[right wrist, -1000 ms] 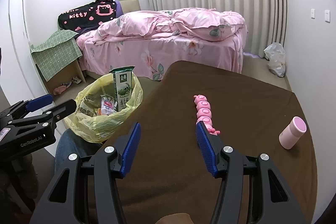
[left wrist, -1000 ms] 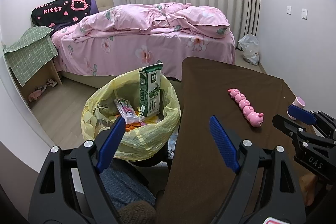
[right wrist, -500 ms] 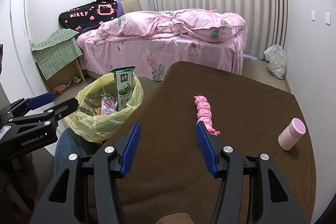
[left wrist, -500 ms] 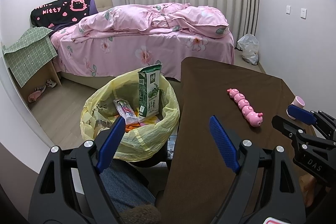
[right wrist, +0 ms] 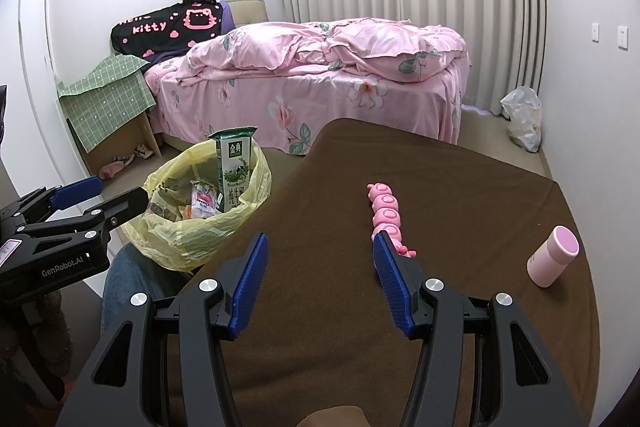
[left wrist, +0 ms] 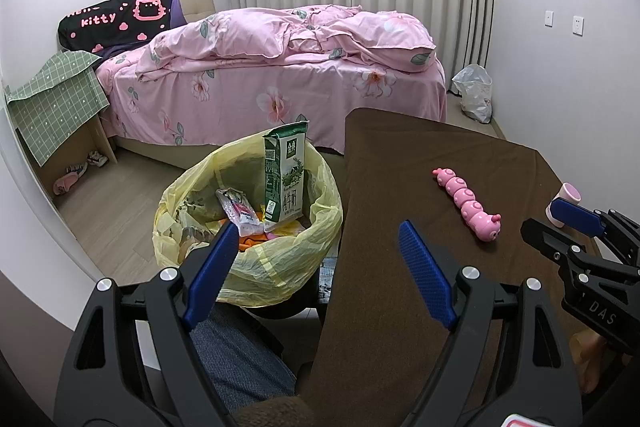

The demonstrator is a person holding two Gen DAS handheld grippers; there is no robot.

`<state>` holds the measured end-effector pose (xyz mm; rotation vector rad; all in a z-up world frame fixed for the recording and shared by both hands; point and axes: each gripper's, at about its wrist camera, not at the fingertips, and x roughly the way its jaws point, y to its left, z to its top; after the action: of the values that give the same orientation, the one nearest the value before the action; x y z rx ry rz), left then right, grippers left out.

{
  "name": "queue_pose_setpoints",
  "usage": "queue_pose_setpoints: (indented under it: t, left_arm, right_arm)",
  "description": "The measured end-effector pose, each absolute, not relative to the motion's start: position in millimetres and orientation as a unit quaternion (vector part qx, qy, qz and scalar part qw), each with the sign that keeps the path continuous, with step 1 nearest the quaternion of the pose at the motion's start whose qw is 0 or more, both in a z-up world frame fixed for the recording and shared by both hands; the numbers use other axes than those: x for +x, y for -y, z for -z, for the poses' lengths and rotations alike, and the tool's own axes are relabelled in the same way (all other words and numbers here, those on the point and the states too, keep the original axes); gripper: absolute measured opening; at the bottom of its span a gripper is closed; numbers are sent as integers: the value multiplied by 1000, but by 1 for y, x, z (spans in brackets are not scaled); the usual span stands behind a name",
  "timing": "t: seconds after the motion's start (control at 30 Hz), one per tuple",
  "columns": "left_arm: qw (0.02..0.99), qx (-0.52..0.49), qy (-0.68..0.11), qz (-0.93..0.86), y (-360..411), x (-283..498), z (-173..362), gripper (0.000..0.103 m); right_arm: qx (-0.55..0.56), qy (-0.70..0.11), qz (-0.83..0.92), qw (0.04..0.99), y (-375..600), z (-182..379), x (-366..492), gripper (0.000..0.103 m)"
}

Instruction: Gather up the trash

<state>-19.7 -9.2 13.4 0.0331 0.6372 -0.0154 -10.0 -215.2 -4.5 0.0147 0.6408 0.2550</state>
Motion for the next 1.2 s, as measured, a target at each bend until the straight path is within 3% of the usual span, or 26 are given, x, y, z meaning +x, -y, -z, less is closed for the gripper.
queue_pose_setpoints:
  t: [1.2]
  left_arm:
    - [949,-4,-316,3,13,-20,-10,78]
  right_arm:
    - [-5,-314,-124,941,218,3,-14,52]
